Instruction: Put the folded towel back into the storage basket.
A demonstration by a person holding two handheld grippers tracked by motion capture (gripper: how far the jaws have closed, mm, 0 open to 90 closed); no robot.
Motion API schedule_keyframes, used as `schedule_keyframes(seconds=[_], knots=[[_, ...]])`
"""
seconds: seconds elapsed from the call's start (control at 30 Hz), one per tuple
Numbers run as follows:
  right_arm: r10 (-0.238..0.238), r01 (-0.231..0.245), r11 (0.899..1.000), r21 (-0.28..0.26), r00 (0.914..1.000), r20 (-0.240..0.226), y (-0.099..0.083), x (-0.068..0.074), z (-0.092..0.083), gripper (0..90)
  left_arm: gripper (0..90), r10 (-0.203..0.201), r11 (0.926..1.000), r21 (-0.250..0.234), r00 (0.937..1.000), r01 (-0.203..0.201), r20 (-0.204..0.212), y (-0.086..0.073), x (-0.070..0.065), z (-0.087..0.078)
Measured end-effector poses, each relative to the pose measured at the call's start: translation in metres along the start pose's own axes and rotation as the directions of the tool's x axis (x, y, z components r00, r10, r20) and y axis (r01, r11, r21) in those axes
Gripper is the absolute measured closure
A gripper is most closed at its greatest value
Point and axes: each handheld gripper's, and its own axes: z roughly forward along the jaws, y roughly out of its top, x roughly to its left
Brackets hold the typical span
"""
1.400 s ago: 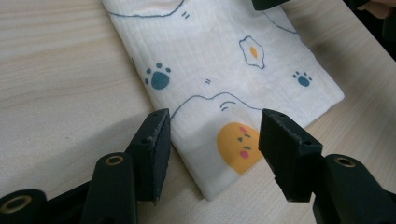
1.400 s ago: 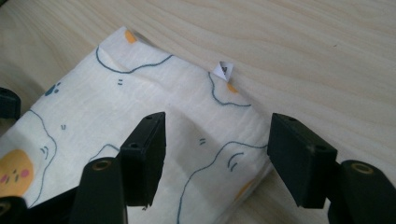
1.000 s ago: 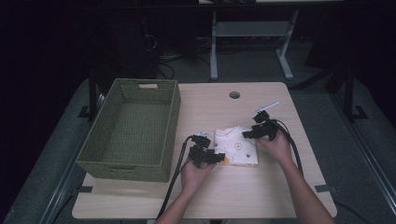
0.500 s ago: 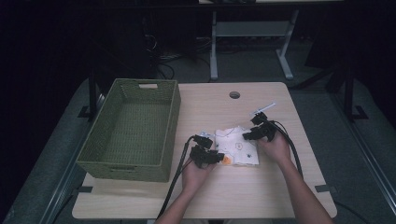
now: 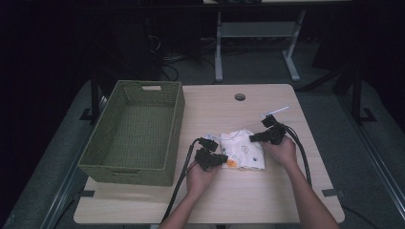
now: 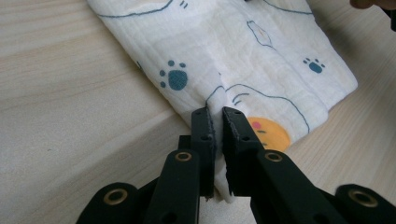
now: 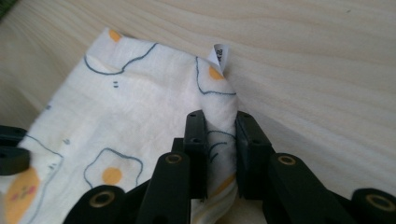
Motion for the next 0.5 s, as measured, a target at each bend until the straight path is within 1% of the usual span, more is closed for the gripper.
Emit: schedule_keyframes(seconds=[0.03, 0.07, 0.1, 0.2, 0.23, 0.33, 0.37, 0.43, 0.47, 0.5], knots=[[0.000, 0.000, 1.000, 0.000, 1.0000, 0.000, 0.000, 0.000, 0.000, 77.0, 84.8, 0.000, 1.0000, 0.000, 1.0000, 0.000, 0.000, 0.000, 0.000, 0.000], [0.024, -0.024, 1.000, -0.006, 0.9993, -0.030, -0.001, -0.003, 0.000, 77.5, 85.1, 0.006, 1.0000, -0.002, 1.0000, -0.006, -0.003, 0.000, 0.000, 0.000], [0.024, -0.024, 1.000, -0.006, 0.9993, -0.030, -0.001, -0.003, 0.000, 77.5, 85.4, 0.006, 1.0000, -0.002, 1.0000, -0.006, -0.003, 0.000, 0.000, 0.000], [0.054, -0.056, 0.998, -0.021, 0.9961, -0.069, -0.004, -0.007, -0.001, 78.0, 85.8, 0.008, 1.0000, -0.001, 1.0000, -0.008, 0.003, 0.000, 0.001, -0.001], [0.060, -0.062, 0.998, -0.020, 0.9954, -0.075, -0.004, -0.007, -0.001, 78.1, 85.9, 0.007, 1.0000, -0.002, 1.0000, -0.007, 0.001, 0.001, 0.001, -0.002], [0.062, -0.064, 0.998, -0.023, 0.9947, -0.082, -0.005, -0.008, -0.003, 78.2, 86.0, 0.001, 1.0000, -0.010, 1.0000, -0.001, 0.002, 0.001, 0.001, -0.003], [0.061, -0.065, 0.997, -0.033, 0.9937, -0.094, -0.005, -0.008, -0.006, 78.3, 86.1, 0.001, 0.9999, -0.011, 1.0000, -0.001, 0.008, 0.001, 0.002, -0.005], [0.063, -0.067, 0.997, -0.036, 0.9932, -0.098, -0.004, -0.008, -0.008, 78.3, 86.2, -0.002, 0.9999, -0.013, 0.9999, 0.002, 0.011, 0.002, 0.002, -0.006], [0.066, -0.072, 0.996, -0.048, 0.9918, -0.109, -0.004, -0.007, -0.011, 78.4, 86.2, -0.008, 0.9997, -0.022, 0.9997, 0.009, 0.022, 0.003, 0.002, -0.008], [0.066, -0.072, 0.996, -0.048, 0.9918, -0.109, -0.004, -0.007, -0.011, 78.4, 86.3, -0.008, 0.9997, -0.022, 0.9997, 0.009, 0.022, 0.003, 0.002, -0.008]])
